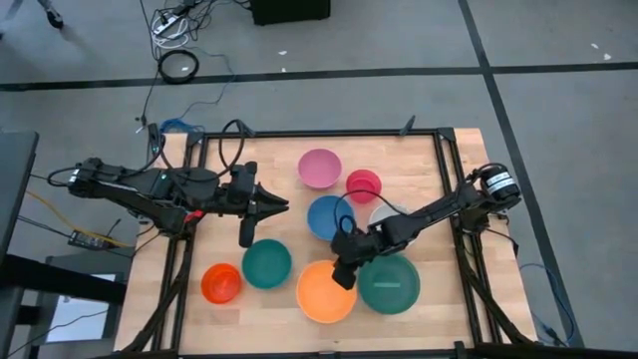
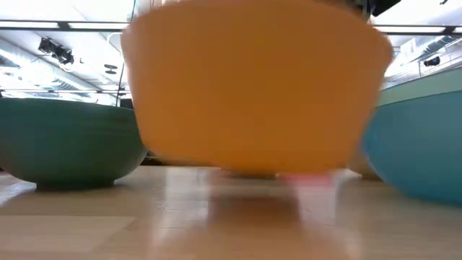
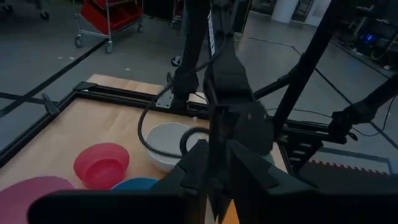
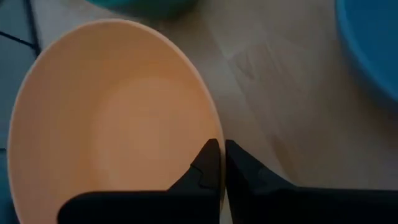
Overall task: Nest bowls inside each other
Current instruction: Stack the yellow bowl on top of the light green bowl, then stack the blue bowl on top of the yellow bowl, then stack the white bowl on top of the blue bowl
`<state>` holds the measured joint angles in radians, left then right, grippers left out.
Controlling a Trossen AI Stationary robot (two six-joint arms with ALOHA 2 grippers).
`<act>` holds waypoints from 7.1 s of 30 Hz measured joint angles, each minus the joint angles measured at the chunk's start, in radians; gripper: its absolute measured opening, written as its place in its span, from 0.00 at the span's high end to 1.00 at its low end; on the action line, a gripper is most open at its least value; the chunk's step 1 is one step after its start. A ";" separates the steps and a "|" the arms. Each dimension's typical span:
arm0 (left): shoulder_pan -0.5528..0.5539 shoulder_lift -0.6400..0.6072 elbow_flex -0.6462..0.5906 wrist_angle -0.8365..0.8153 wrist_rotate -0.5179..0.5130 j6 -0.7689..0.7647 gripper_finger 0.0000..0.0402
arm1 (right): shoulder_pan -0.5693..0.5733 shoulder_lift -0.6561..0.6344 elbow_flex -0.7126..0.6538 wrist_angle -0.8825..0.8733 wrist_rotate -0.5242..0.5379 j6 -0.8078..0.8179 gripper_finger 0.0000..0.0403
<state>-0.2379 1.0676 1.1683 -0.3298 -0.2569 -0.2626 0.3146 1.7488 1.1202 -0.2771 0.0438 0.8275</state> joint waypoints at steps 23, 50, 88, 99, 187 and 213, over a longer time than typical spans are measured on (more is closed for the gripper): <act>0.000 0.000 -0.002 -0.006 -0.002 0.004 0.84 | 0.224 -0.436 0.000 -0.755 0.209 0.334 1.00; 0.000 0.145 -0.003 -0.232 -0.066 0.154 0.84 | 0.393 -0.395 0.113 -0.985 0.632 0.489 0.59; 0.057 0.678 0.209 -0.349 -0.139 0.687 0.66 | 0.398 -0.394 0.268 -1.072 0.740 0.426 0.59; 0.062 0.751 0.209 -0.355 -0.040 0.678 0.65 | 0.400 -0.394 0.267 -1.071 0.738 0.426 0.59; -0.003 1.017 0.530 0.104 0.548 0.513 0.81 | 0.468 -0.394 0.267 -1.118 0.783 0.464 0.59; 0.033 1.009 0.705 -0.251 0.455 0.527 0.80 | 0.468 -0.394 0.267 -1.132 0.784 0.484 0.59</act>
<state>-0.2049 2.0767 1.8729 -0.5810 0.1985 0.2645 0.7827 1.3548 1.3876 -1.4087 0.8278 1.3115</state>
